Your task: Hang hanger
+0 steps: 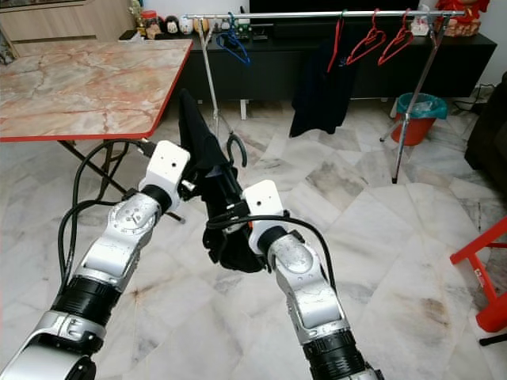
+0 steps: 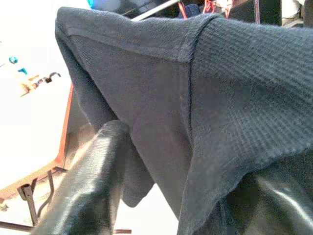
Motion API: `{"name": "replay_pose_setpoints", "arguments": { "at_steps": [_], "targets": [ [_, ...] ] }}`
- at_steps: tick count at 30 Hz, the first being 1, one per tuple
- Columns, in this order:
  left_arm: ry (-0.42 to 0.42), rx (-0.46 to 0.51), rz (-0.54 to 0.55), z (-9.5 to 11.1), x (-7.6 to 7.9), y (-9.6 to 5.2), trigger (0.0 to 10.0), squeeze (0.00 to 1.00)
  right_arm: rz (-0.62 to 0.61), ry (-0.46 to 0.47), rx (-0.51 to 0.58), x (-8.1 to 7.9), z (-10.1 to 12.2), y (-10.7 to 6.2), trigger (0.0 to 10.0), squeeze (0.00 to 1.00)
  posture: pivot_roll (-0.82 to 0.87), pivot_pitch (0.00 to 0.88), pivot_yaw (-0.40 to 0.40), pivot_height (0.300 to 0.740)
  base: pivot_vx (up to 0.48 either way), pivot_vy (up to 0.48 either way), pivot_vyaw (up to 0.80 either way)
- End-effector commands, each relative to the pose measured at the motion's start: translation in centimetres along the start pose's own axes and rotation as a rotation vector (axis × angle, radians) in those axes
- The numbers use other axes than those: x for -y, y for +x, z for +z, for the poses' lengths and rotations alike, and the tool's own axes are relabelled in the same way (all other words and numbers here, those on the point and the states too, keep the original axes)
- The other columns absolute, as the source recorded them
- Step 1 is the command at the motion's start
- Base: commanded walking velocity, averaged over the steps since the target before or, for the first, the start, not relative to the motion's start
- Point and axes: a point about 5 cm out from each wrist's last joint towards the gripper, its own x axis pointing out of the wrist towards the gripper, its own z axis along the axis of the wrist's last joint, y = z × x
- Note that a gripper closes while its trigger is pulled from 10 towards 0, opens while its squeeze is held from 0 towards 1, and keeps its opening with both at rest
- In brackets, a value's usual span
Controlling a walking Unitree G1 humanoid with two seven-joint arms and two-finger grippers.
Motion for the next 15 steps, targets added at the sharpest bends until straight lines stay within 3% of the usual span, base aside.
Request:
{"name": "replay_pose_setpoints", "arguments": {
  "at_steps": [1, 15],
  "targets": [
    [-0.004, -0.003, 0.001, 0.05, -0.1, 0.24, 0.0, 0.0, 0.026, -0.029, 0.087, -0.43, 2.1, 0.1, 0.0, 0.0, 0.03, 0.0, 0.055, 0.74, 0.0, 0.0, 0.0],
    [-0.006, -0.001, -0.002, 0.03, -0.13, 0.16, 0.0, 0.0, 0.032, -0.028, 0.079, -0.52, 2.04, 0.12, 0.0, 0.0, 0.03, 0.0, 0.054, 0.74, 0.0, 0.0, 0.0]
  ]
}}
